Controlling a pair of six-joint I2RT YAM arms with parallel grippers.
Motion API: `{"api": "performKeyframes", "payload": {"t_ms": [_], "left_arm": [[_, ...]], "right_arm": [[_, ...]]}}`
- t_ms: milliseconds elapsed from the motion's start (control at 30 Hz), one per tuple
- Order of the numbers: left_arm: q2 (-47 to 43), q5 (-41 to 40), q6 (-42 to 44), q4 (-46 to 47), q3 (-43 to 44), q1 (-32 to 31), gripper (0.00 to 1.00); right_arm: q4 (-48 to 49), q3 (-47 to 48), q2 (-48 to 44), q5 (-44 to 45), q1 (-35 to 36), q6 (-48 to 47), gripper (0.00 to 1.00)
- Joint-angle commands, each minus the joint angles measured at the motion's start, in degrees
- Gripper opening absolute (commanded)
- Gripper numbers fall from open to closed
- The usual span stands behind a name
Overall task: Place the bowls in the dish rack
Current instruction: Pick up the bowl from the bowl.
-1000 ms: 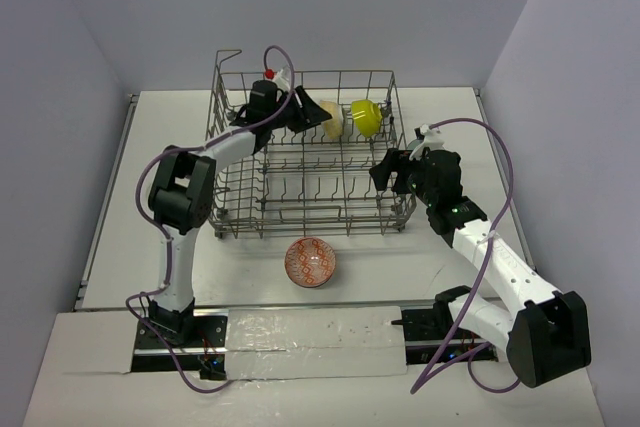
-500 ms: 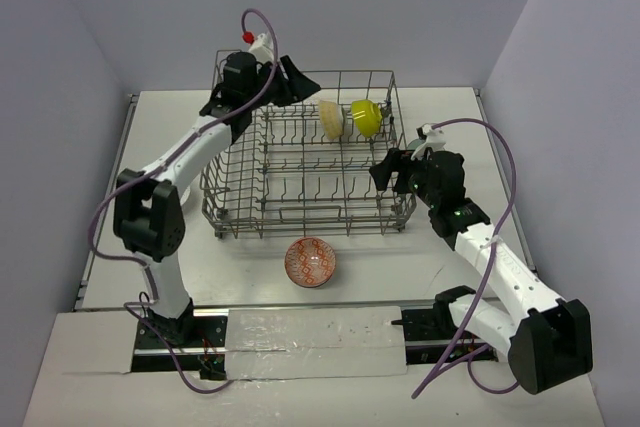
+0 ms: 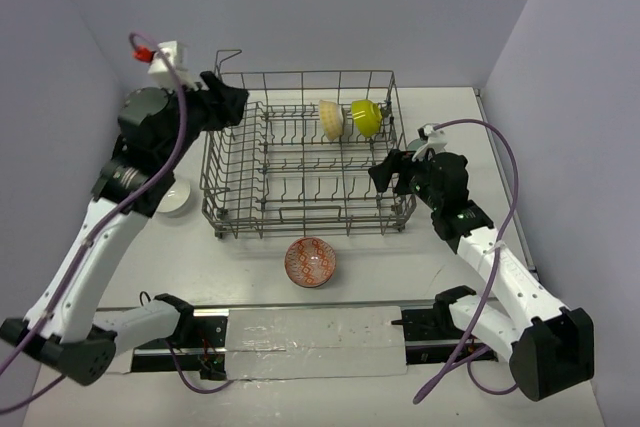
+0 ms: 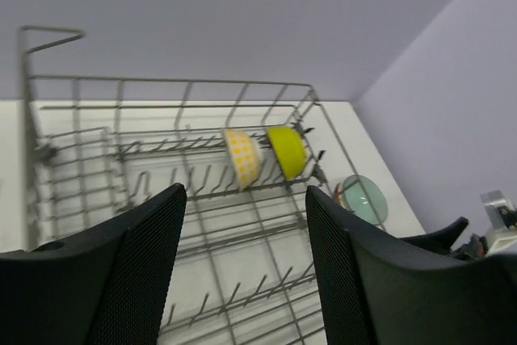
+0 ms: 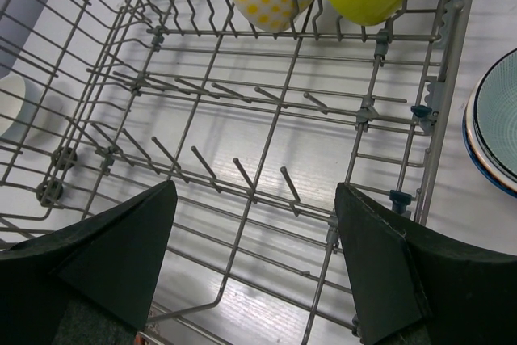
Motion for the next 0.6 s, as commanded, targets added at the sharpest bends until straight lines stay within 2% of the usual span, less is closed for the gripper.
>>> {"api": "performKeyframes", "payload": {"t_ms": [0, 33, 67, 267, 333, 433, 567], "left_arm": [[-5.2, -13.6, 1.6, -9.7, -2.1, 0.1, 0.66], [-5.9, -19.1, 1.1, -12.0, -1.8, 0.1, 0.66], [-6.7, -21.6, 0.8, -16.8, -1.5, 0.1, 0.66], [-9.9, -34.6, -4.4, -26.8, -5.2, 0.9, 0.72], [-11.0, -34.3, -6.1, -27.3, -6.8, 2.3, 0.74], [-11.9, -29.1, -6.2, -26.2, -9.7, 7.1, 0.75], [-11.1, -19.7, -5.8, -24.8, -14.5, 17.1, 0.75]], "right_arm": [[0.6, 2.1, -2.3, -1.0, 0.4, -0.2, 0.87], [0.5, 2.1, -2.5, -1.0, 0.4, -0.2, 0.87], [0.5, 2.2, -2.5, -1.1, 0.4, -0.2, 0.87], [0.5, 2.2, -2.8, -2.0, 0.4, 0.2, 0.87], [0.4, 2.3, -2.8, -2.2, 0.5, 0.2, 0.87], [0.4, 2.2, -3.1, -2.3, 0.5, 0.2, 0.87], [-0.1, 2.2, -4.0, -1.8, 0.5, 0.1, 0.87]]}}
